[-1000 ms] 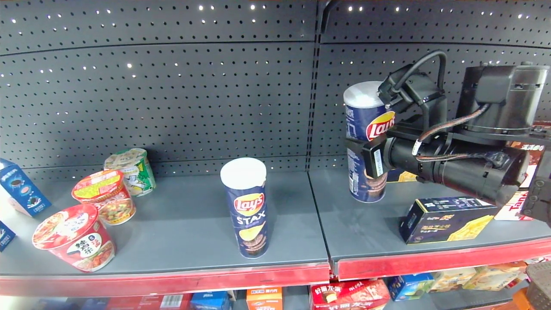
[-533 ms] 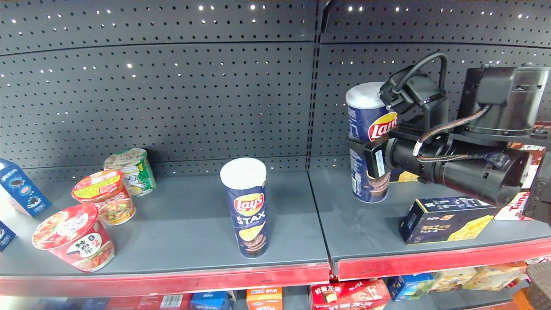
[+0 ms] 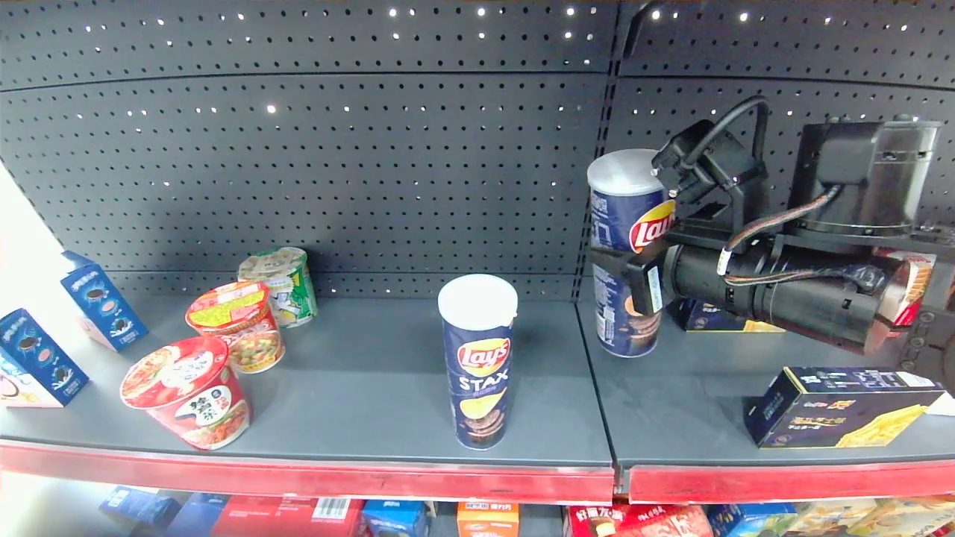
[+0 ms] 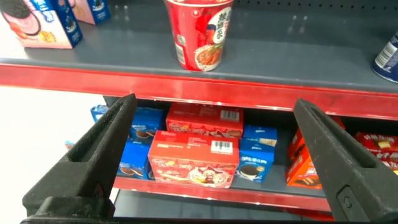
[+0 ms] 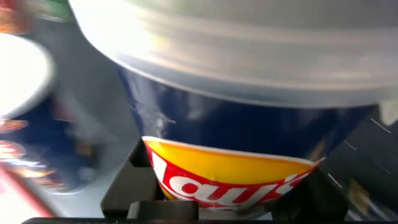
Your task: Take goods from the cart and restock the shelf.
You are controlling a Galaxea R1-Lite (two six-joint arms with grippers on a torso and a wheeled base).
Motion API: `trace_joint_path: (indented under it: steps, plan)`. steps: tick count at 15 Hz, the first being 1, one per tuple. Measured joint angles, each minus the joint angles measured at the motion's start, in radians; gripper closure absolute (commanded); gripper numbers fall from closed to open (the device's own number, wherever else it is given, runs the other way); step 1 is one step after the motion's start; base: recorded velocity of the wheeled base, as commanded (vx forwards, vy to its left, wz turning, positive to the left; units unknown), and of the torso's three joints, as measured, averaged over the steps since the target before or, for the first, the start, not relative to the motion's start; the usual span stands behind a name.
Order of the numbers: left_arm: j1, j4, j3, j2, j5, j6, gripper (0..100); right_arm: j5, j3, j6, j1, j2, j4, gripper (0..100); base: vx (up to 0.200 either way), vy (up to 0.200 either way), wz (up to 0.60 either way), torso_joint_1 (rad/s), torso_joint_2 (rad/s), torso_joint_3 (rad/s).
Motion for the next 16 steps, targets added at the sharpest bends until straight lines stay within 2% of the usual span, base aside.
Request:
trace_joint_path:
  steps: [7,12,16]
  plan:
    - [0.001,0.000,0.000,0.000,0.000,0.000,0,0.206,-0.027,0.061,-0.047,0.076,-0.060,100,0.000,0.000,0.00,0.000,0.00,0.000]
    - [0.000,0.000,0.000,0.000,0.000,0.000,0,0.217,-0.215,0.086,-0.056,0.225,-0.062,100,0.000,0.000,0.00,0.000,0.00,0.000]
    - [0.000,0.000,0.000,0.000,0.000,0.000,0,0.185,-0.346,0.135,-0.053,0.338,-0.044,100,0.000,0.000,0.00,0.000,0.00,0.000]
